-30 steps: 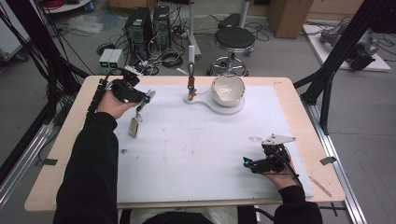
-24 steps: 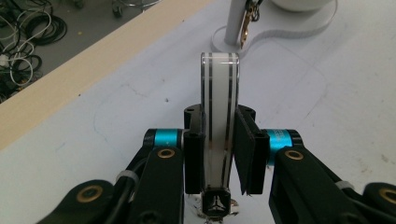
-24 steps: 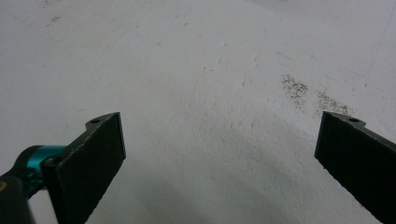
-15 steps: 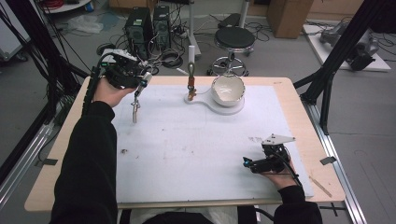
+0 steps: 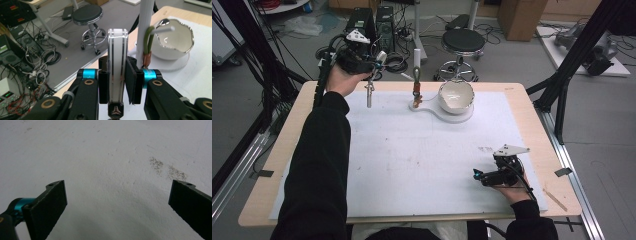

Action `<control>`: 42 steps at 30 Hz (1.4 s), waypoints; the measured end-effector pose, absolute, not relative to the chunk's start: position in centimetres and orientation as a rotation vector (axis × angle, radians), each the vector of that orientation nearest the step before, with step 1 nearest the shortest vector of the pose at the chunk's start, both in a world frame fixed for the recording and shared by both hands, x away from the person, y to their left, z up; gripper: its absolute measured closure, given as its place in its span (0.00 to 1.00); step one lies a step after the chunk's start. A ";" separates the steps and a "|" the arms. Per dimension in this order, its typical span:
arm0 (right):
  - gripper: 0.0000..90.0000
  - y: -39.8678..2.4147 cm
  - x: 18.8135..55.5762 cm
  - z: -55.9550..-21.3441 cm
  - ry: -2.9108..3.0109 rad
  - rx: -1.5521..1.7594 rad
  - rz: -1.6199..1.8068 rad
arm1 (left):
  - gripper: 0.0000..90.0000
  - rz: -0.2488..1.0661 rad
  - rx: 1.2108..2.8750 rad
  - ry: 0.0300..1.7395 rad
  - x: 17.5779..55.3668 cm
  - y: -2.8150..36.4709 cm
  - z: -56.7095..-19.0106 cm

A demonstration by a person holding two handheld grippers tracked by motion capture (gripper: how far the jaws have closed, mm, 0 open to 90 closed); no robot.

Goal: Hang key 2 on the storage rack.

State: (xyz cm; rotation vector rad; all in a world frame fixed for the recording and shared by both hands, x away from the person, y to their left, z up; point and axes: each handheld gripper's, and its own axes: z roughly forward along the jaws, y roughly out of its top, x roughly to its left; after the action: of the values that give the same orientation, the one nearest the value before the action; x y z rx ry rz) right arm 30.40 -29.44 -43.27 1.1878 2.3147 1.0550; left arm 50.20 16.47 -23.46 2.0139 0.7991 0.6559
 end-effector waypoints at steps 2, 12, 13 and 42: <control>0.01 -29.4 30.3 -43.3 2.316 1.186 1.056 | 0.83 0.679 1.997 0.788 50.6 16.1 -23.2; 0.01 -29.8 30.3 -43.4 2.310 1.194 1.055 | 0.83 0.736 1.981 0.762 51.8 13.4 -23.0; 0.01 -29.8 30.3 -43.4 2.310 1.192 1.056 | 0.83 0.746 1.983 0.757 51.9 13.1 -23.2; 0.01 -30.6 29.4 -43.6 2.292 1.230 1.043 | 0.83 0.939 1.869 0.800 54.1 8.7 -25.0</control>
State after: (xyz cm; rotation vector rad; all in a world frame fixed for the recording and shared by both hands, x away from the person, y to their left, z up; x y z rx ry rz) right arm 29.42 -30.64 -43.59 1.2297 2.2923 1.0435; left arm 54.07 8.68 -25.04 1.8692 0.7997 0.9393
